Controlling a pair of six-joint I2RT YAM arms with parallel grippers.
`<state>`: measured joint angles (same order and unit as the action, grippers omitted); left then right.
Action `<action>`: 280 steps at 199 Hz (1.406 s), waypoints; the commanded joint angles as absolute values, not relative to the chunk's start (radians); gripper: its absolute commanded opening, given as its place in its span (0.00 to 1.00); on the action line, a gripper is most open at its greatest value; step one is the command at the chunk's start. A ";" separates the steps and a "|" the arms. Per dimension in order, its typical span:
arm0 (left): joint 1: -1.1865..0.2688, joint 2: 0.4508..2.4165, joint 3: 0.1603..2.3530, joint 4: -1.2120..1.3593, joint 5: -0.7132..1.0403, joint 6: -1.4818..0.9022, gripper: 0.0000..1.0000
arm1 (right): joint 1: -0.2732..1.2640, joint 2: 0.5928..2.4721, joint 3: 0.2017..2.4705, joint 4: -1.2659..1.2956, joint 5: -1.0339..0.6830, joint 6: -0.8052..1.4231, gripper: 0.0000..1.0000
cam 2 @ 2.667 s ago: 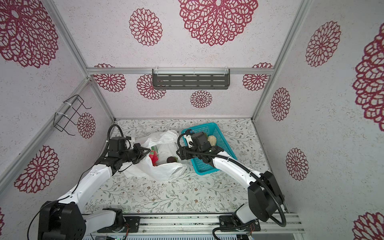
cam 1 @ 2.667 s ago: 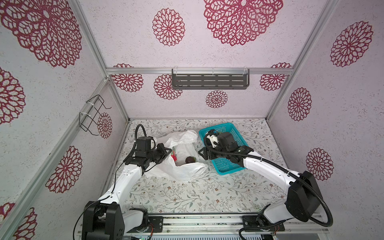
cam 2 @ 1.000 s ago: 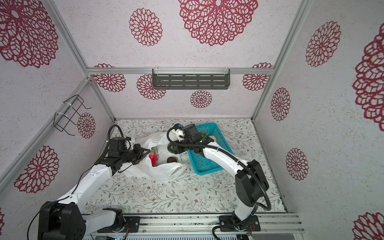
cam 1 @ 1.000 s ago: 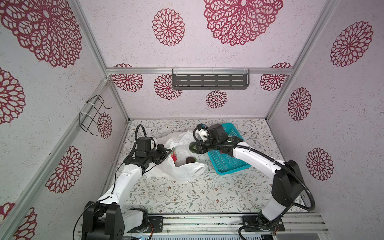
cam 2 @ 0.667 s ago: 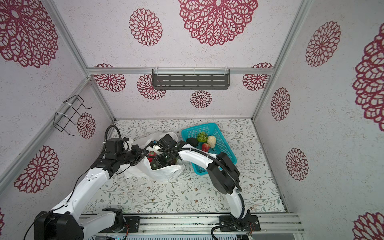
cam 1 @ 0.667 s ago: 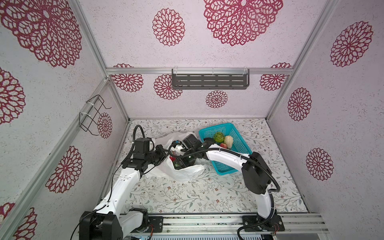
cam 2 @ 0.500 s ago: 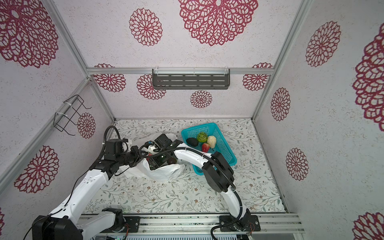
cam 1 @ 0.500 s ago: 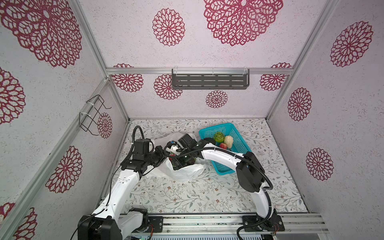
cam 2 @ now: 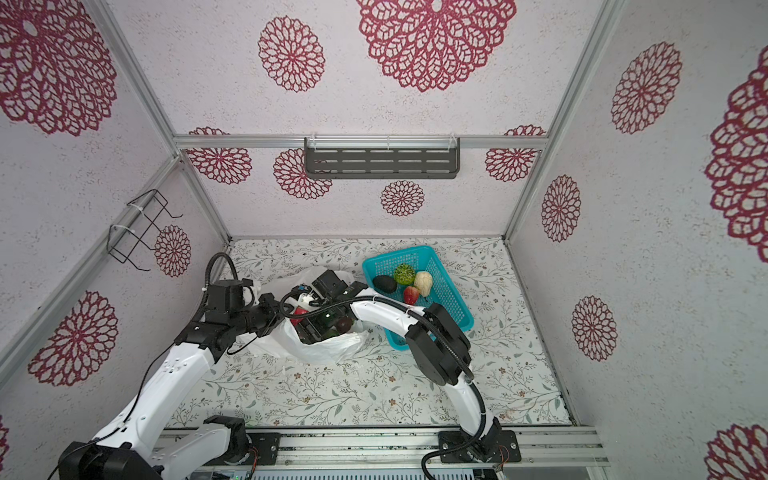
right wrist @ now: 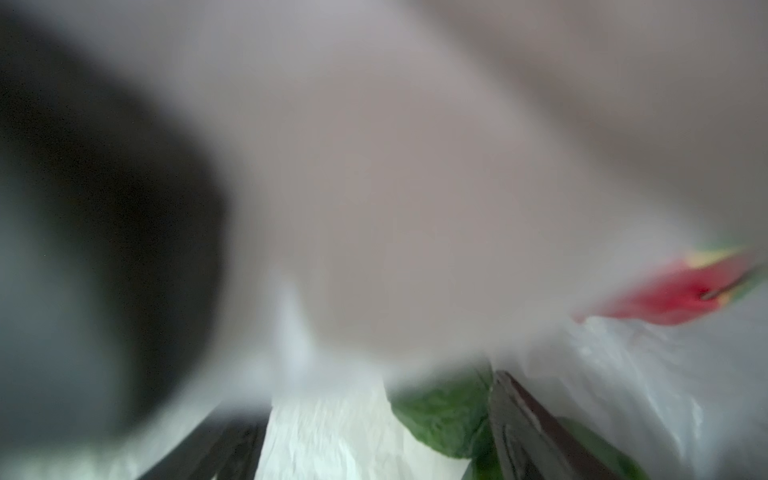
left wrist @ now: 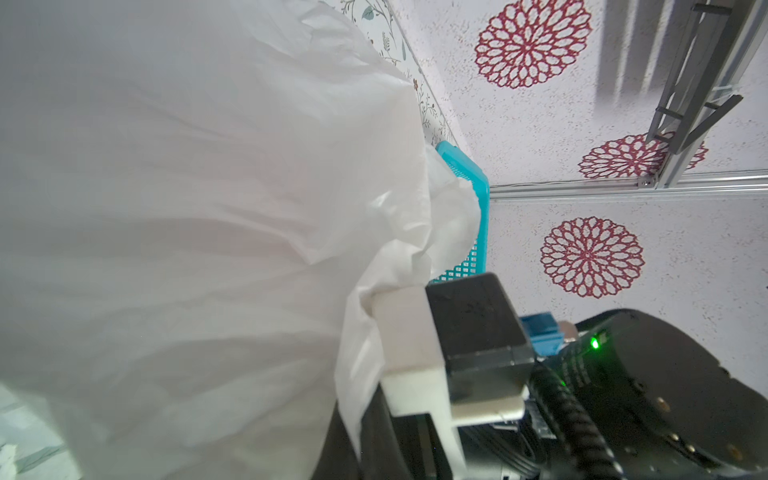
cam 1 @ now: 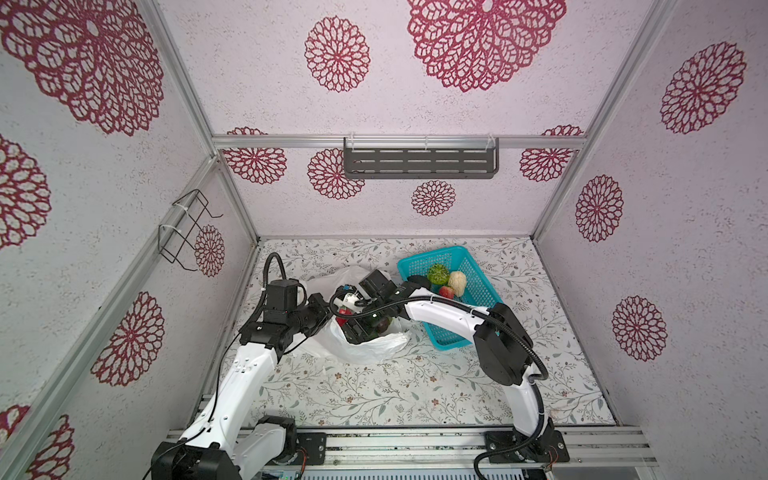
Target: Place the fruits into the plastic bag
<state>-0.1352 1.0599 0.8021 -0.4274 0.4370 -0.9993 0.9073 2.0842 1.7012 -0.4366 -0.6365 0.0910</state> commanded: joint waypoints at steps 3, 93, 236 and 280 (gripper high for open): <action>-0.141 1.034 0.808 -0.437 0.387 -1.006 0.00 | 0.883 1.950 1.674 -0.400 -0.658 0.109 0.83; -0.141 1.065 0.781 -0.407 0.355 -1.015 0.00 | 0.560 1.517 1.284 -0.144 -0.327 0.347 0.84; -0.141 1.096 0.788 -0.394 0.362 -1.000 0.00 | 0.367 1.965 1.425 -0.421 0.062 0.425 0.77; -0.140 1.107 0.798 -0.396 0.362 -0.996 0.00 | 0.366 2.003 1.432 -0.379 0.068 0.413 0.51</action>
